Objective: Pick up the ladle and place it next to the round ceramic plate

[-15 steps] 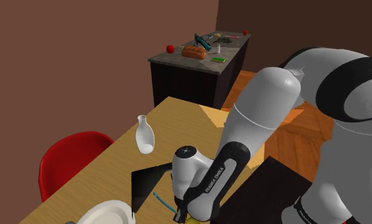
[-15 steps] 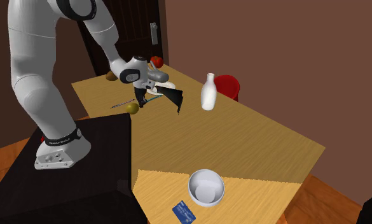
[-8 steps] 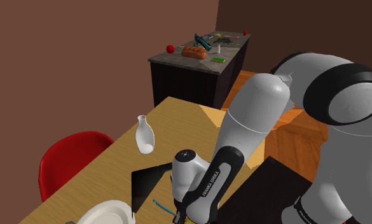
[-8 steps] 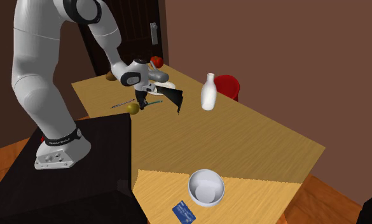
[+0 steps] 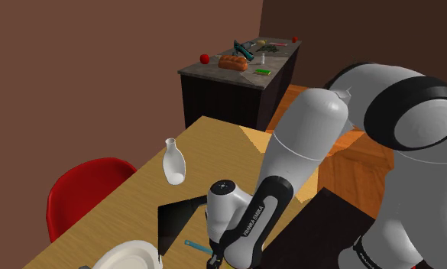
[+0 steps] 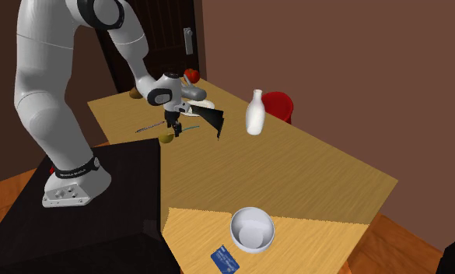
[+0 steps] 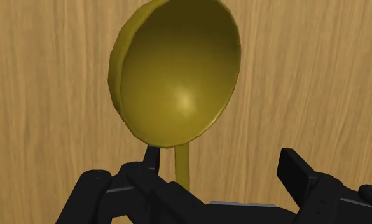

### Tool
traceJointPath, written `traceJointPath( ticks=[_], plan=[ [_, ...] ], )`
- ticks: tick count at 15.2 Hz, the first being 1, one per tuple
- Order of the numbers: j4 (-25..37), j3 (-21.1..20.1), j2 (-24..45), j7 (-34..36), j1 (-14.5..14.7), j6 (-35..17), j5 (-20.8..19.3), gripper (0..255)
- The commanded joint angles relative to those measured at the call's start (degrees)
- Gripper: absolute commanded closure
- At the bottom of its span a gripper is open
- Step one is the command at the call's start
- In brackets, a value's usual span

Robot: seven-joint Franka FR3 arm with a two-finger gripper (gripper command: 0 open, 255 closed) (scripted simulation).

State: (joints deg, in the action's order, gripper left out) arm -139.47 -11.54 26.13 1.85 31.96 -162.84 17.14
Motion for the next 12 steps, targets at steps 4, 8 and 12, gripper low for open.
traceJointPath(
  ticks=[4, 8, 12],
  plan=[
    [-1.33, 0.37, -6.45, 0.42, -0.59, 5.23, -0.42, 0],
    [-1.57, 0.48, -8.11, 0.54, -0.73, 6.67, -0.55, 0],
    [-1.57, 0.48, -8.11, 0.54, -0.73, 6.68, -0.55, 0]
  ],
)
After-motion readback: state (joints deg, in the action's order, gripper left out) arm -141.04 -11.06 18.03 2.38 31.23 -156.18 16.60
